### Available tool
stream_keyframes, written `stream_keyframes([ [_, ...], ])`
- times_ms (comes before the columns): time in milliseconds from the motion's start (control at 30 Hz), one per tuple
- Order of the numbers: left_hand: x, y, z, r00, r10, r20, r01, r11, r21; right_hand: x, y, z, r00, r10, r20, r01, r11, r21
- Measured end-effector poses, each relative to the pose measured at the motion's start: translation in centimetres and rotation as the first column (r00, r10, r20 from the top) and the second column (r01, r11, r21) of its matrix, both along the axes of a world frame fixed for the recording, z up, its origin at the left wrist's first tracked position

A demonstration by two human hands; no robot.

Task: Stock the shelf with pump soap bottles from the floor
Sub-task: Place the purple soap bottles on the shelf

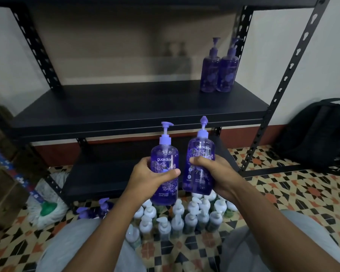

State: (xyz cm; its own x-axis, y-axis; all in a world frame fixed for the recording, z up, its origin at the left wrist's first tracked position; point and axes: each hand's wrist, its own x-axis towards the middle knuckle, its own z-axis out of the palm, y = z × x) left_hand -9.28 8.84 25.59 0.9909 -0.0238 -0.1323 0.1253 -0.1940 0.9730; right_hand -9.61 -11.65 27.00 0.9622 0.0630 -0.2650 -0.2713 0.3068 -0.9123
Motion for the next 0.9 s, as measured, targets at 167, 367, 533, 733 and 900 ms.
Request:
stream_keyframes([
  [167, 0.0, -0.8, 0.4, 0.997, 0.033, 0.065, -0.028, 0.997, -0.073, 0.0, -0.8, -0.2, 0.997, -0.055, 0.045, 0.059, 0.995, -0.085],
  [367, 2.0, -2.5, 1.7, 0.997, 0.026, 0.069, -0.015, 0.987, -0.158, -0.2, -1.9, 1.5, 0.986, -0.143, 0.081, 0.151, 0.983, -0.101],
  [533, 6.0, -5.2, 4.2, 0.996, -0.086, 0.038, 0.093, 0.954, -0.285, 2.0, -4.5, 4.5, 0.974, -0.195, 0.117, 0.199, 0.980, -0.025],
  [733, 12.4, -9.8, 8.0, 0.981, -0.169, 0.097, 0.192, 0.917, -0.349, 7.3, -10.3, 7.9, 0.929, -0.248, 0.277, 0.306, 0.932, -0.195],
  [900, 18.3, -13.8, 9.4, 0.986, -0.154, 0.068, 0.168, 0.874, -0.457, 13.6, -14.1, 8.5, 0.847, -0.327, 0.419, 0.458, 0.849, -0.264],
])
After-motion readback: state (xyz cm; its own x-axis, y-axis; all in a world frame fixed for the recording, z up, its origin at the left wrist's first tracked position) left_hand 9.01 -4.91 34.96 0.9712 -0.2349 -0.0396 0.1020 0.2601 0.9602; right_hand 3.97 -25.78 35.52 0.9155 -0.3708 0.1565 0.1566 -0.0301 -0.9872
